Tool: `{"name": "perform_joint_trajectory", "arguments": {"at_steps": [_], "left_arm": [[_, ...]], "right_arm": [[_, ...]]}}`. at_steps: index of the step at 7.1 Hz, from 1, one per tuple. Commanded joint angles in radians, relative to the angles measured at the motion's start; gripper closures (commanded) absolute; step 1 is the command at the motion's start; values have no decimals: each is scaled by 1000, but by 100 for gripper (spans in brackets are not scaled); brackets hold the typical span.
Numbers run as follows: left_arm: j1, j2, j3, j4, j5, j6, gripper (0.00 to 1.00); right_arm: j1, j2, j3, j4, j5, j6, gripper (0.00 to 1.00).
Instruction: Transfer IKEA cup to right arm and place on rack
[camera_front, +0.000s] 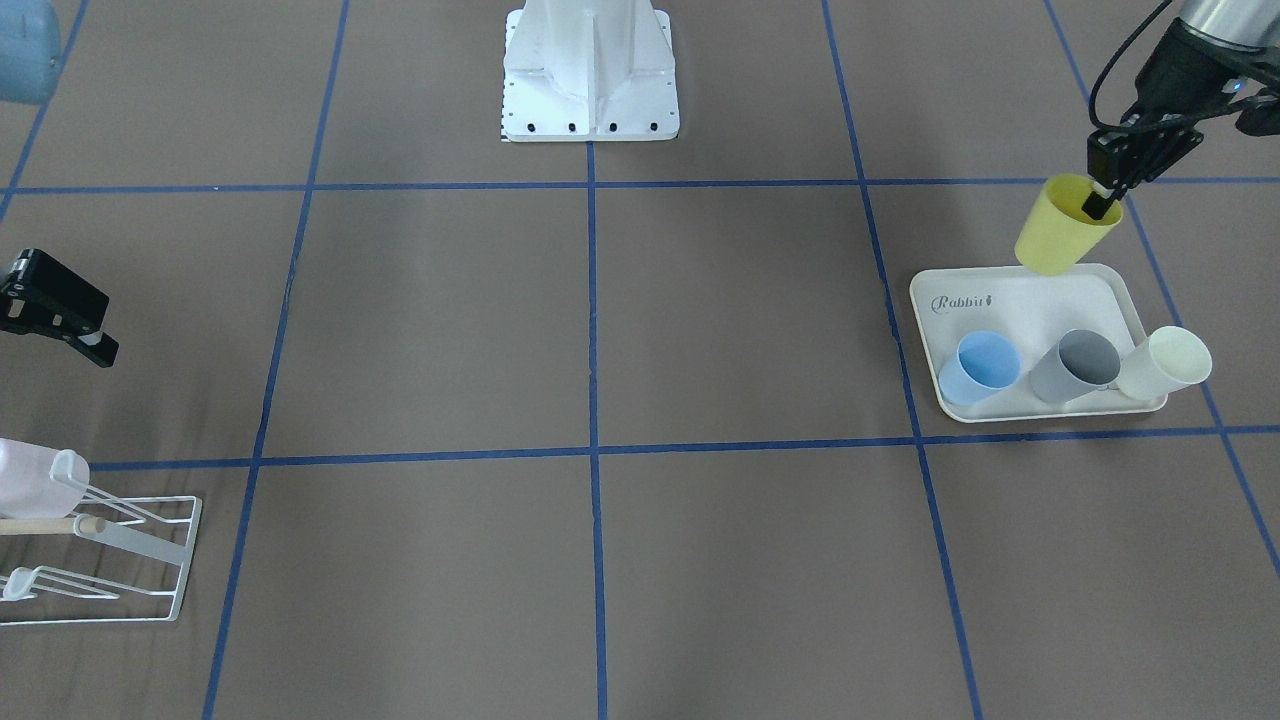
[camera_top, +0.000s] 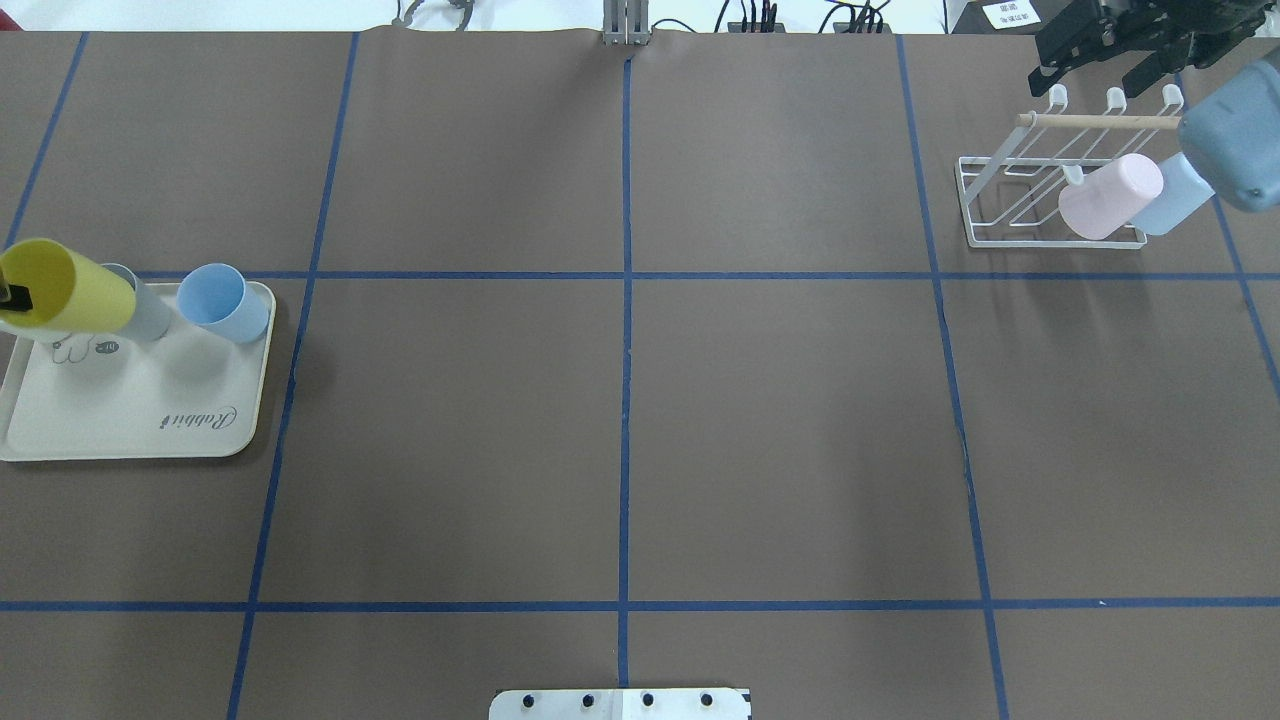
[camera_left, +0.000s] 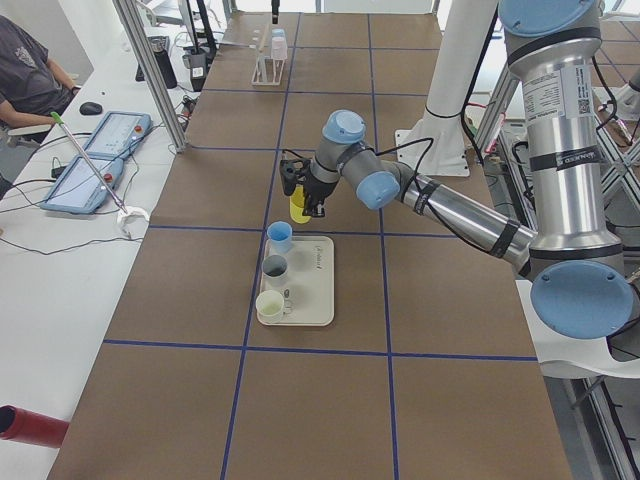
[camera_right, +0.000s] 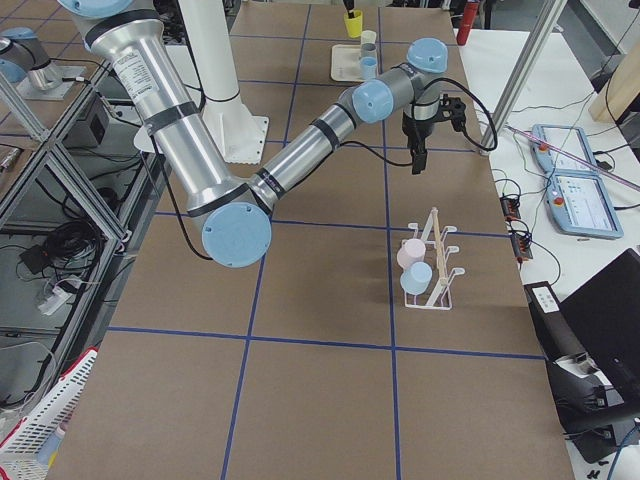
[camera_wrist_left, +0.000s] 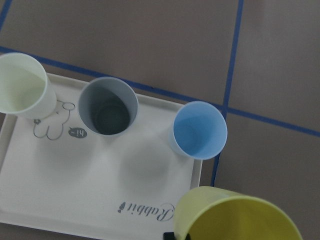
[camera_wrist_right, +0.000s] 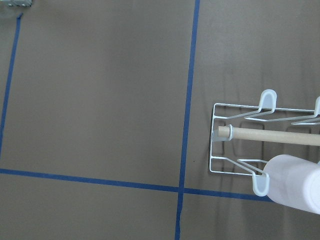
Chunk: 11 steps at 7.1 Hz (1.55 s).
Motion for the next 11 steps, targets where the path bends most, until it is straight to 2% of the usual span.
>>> {"name": "perform_joint_trajectory", "arguments": {"at_steps": [1, 2, 3, 4, 6, 7, 9, 11], "left_arm": [[-25, -95, -3, 68, 191, -86, 100], [-24, -172, 4, 59, 204, -266, 100], [-18, -242, 5, 58, 222, -426, 100], [36, -254, 5, 9, 285, -520, 100], [201, -257, 39, -205, 400, -756, 100], [279, -258, 43, -273, 466, -810, 100], [355, -257, 75, -470, 485, -924, 100], [407, -251, 178, -736, 477, -946, 100]], "right_arm": [[-37, -19, 54, 6, -44, 88, 1], [-45, -37, 78, 42, -42, 165, 1], [-70, -68, 84, 165, -48, 296, 1], [-87, -132, 80, 340, -59, 398, 1], [-105, -231, 59, 639, -52, 586, 1], [-119, -264, 48, 791, -33, 706, 1], [-155, -277, -24, 1133, -12, 970, 1], [-201, -300, -166, 1518, -15, 1136, 1]]}}
